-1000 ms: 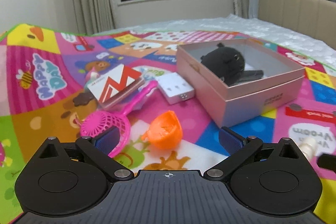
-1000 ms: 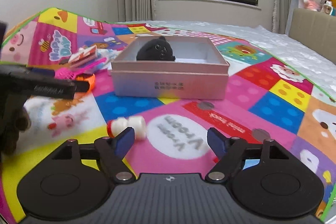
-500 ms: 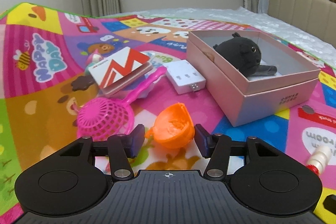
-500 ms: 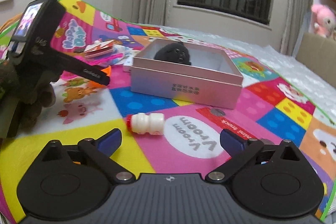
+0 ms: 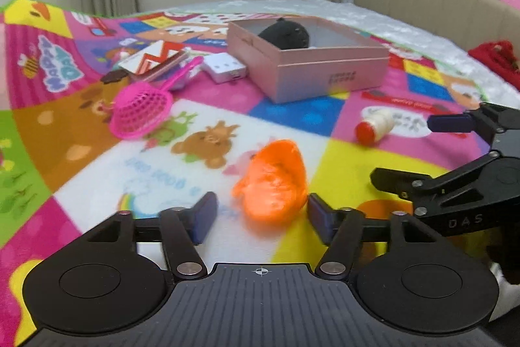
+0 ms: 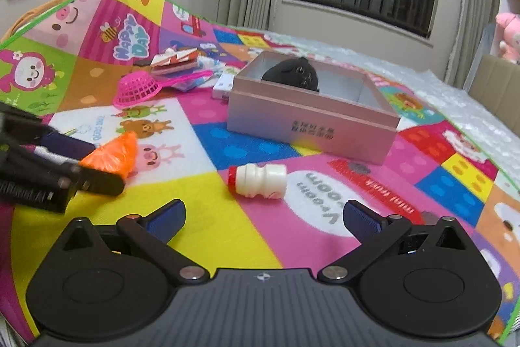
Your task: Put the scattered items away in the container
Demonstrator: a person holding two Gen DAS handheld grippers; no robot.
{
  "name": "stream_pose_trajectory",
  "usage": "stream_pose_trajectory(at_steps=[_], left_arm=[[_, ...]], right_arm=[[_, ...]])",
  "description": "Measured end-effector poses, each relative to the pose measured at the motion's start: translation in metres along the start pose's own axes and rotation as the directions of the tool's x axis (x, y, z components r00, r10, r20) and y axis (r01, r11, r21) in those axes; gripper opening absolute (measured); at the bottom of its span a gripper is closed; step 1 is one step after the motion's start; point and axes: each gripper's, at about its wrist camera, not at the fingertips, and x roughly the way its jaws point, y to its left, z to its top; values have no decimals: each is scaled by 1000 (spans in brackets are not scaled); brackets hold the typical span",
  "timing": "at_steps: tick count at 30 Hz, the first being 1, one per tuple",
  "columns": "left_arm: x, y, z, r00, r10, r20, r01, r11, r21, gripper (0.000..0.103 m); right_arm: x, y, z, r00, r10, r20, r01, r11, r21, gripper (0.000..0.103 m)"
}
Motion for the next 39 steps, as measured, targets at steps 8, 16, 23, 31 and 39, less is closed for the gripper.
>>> stream_pose_trajectory(at_steps=[8, 16, 23, 31, 39], left_arm=[[3, 22, -1, 991, 132, -9, -132, 989, -68, 95], [-9, 31, -6, 992, 128, -11, -129, 985, -114, 99], [-17, 27, -7, 996, 87, 7, -85, 989, -124, 100], [-18, 8, 1, 998, 46, 37, -43, 996, -73, 101], [3, -13, 16, 993, 88, 78, -84, 995, -53, 89]], right_arm=[[11, -11, -19, 999, 43, -26, -38, 984, 176, 103], [7, -9, -4, 998, 57, -17, -55, 993, 100, 103], [16, -9, 15, 1000, 26, 11, -27, 997, 66, 87], [28, -4, 23, 998, 49, -37, -49, 999, 5, 43], [-3, -11, 11, 1000, 12, -13, -12, 1000, -3, 43]])
